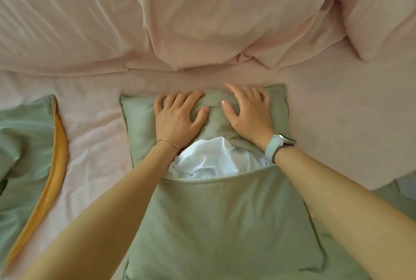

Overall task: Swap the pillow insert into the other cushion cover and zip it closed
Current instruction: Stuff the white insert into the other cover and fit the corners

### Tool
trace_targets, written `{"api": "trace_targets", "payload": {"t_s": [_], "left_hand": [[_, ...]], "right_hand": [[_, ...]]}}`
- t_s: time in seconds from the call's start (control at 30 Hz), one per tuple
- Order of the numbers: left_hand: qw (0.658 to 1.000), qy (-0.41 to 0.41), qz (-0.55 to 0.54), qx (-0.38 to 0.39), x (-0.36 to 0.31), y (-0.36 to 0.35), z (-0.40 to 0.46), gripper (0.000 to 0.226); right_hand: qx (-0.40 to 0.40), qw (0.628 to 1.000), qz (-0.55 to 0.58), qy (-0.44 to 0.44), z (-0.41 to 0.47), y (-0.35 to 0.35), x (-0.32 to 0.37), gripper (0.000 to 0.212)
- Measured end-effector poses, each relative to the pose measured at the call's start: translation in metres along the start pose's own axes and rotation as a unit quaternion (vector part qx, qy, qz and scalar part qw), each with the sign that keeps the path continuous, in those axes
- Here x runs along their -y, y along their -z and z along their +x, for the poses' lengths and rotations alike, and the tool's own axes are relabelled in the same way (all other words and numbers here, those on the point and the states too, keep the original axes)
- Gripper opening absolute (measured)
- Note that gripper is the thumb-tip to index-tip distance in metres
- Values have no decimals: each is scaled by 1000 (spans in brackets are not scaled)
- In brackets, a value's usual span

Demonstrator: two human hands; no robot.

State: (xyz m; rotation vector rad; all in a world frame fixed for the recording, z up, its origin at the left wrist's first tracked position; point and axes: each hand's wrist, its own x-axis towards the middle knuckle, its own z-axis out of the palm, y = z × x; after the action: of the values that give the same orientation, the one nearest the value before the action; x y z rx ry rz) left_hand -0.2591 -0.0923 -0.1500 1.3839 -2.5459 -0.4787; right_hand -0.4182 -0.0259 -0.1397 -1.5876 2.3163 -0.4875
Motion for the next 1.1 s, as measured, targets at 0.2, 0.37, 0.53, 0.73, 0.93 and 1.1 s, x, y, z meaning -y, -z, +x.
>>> {"api": "trace_targets", "payload": {"t_s": [0.2,0.37,0.53,0.73,0.93,1.1], "left_hand": [[998,-59,33,15,-13,52,-59,51],[994,-95,46,-12,-29,75,-76,46],[997,-73,-5,-26,-35,91,-72,42],[988,87,-73,103,-47,102,-47,27],[993,-14,56,102,-35,69,-54,29],[982,-87,94,140,-20,57,-76,38]], "right_hand": [[-37,994,-73,73,-63,37,26,44],[-18,993,-61,96,-88,62,27,39],[-23,997,-13,67,-86,88,34,39],[88,991,51,-86,-70,85,52,34],[146,978,-145,26,-69,68,51,50],[310,926,-199,83,-78,61,33,58]]}}
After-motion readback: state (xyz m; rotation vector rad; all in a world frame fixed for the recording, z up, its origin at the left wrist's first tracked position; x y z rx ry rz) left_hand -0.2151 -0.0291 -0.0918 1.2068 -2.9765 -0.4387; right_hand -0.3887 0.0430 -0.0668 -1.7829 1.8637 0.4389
